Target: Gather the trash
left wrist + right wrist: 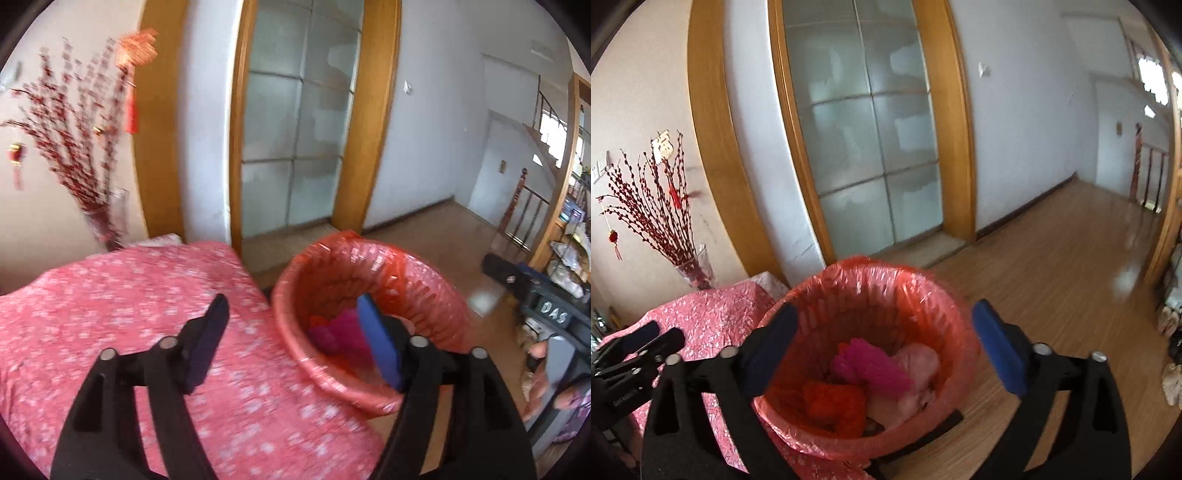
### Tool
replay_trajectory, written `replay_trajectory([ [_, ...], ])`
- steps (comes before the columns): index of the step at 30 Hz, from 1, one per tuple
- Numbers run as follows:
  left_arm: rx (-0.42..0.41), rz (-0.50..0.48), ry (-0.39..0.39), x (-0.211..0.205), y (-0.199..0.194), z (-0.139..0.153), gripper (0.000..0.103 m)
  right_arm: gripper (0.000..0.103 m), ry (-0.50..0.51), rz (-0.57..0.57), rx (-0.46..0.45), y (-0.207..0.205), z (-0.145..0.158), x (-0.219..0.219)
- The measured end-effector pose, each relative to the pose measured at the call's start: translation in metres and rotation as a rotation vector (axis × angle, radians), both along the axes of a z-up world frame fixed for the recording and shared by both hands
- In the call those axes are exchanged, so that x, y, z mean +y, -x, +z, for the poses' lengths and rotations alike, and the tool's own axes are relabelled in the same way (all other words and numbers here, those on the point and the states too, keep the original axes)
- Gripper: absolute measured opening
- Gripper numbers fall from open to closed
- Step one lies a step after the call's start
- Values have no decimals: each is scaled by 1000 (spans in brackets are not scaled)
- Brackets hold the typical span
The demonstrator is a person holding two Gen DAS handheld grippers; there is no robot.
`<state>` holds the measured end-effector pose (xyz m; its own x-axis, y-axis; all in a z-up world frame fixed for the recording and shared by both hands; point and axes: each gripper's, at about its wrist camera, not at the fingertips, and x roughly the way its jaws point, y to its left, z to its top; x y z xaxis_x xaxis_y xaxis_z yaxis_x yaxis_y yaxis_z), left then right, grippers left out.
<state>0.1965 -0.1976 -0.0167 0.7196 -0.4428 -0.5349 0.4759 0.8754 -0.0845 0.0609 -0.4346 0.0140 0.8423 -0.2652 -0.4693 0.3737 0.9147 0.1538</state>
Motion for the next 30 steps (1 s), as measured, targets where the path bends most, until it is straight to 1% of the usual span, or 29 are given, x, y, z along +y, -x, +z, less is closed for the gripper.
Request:
replay_trajectory([
  [1,-25,20,-6,9,8,3,80,99,10,-1,-13,6,4,4],
  [3,-72,51,-13,27,22,9,84,101,24,-5,-36,17,11,14],
  [5,-118,95,-22,44,37,15,94,101,34,-4,-58,28,19,27],
  [7,-168,164,-35,65,55,21,97,101,45,-5,-75,38,25,41],
  [10,-202,230,-36,91,77,25,98,101,54,13,-83,51,30,62],
  [13,-212,283,-44,111,93,27,98,101,85,49,-75,61,30,84],
  [16,-211,331,-48,130,112,28,98,101,153,45,-75,76,29,109],
  [18,-214,357,-41,140,123,27,98,101,178,35,-70,85,27,122],
  [23,-231,413,-26,159,152,27,98,101,187,2,-53,105,23,141],
  [26,-240,450,-42,164,165,27,98,101,215,-18,-43,116,22,153],
  [30,-213,479,-30,172,176,24,98,101,229,-9,-28,125,18,166],
])
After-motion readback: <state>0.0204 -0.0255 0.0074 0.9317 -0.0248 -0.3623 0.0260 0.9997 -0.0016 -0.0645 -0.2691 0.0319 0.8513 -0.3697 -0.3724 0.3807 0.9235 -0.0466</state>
